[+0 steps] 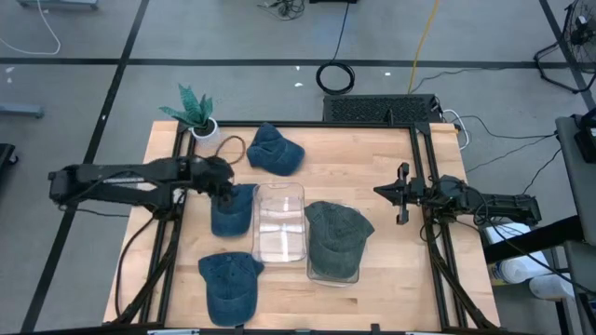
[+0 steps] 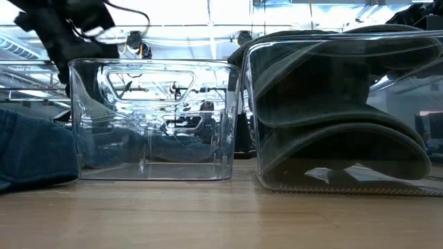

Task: Pick & Place hat
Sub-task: Put the middle blue cap into the left transparent bin

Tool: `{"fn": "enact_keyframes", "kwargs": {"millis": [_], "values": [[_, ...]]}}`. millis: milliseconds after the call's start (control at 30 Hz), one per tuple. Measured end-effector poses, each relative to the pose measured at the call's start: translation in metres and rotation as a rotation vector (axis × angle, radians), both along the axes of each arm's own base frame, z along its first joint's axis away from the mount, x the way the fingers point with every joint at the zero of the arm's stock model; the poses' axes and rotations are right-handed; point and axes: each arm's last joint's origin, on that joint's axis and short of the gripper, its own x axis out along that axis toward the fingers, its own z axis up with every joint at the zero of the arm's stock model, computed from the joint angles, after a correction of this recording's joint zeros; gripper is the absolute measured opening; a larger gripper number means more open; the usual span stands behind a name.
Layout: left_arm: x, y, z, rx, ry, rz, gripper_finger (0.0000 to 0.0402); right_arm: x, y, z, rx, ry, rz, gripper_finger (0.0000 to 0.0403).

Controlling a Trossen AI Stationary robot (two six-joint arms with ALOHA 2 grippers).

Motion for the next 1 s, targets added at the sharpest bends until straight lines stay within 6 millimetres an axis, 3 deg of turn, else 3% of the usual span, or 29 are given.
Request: {"fn": "enact_keyframes", "kwargs": {"millis": [267,600,733,900,1000], "values": [[0.028,0.009,-0.034,-0.069,0.22,-0.023,0.0227,0.0,0.0,0.0,0.0,0.0,0.0,0.0],[0.035,0.012,-0.054,-0.028,0.349,-0.083,0.0223,0.0,0.0,0.0,0.0,0.0,0.0,0.0],[0.036,0.012,-0.054,-0.007,0.341,-0.115,0.0166,0.0,0.0,0.0,0.0,0.0,0.0,0.0],[0.037,0.012,-0.052,-0.001,0.326,-0.127,0.0027,0.0,0.0,0.0,0.0,0.0,0.0,0.0],[0.038,0.013,-0.048,-0.019,0.325,-0.106,0.0014,0.0,0.0,0.0,0.0,0.0,0.0,0.0]]}}
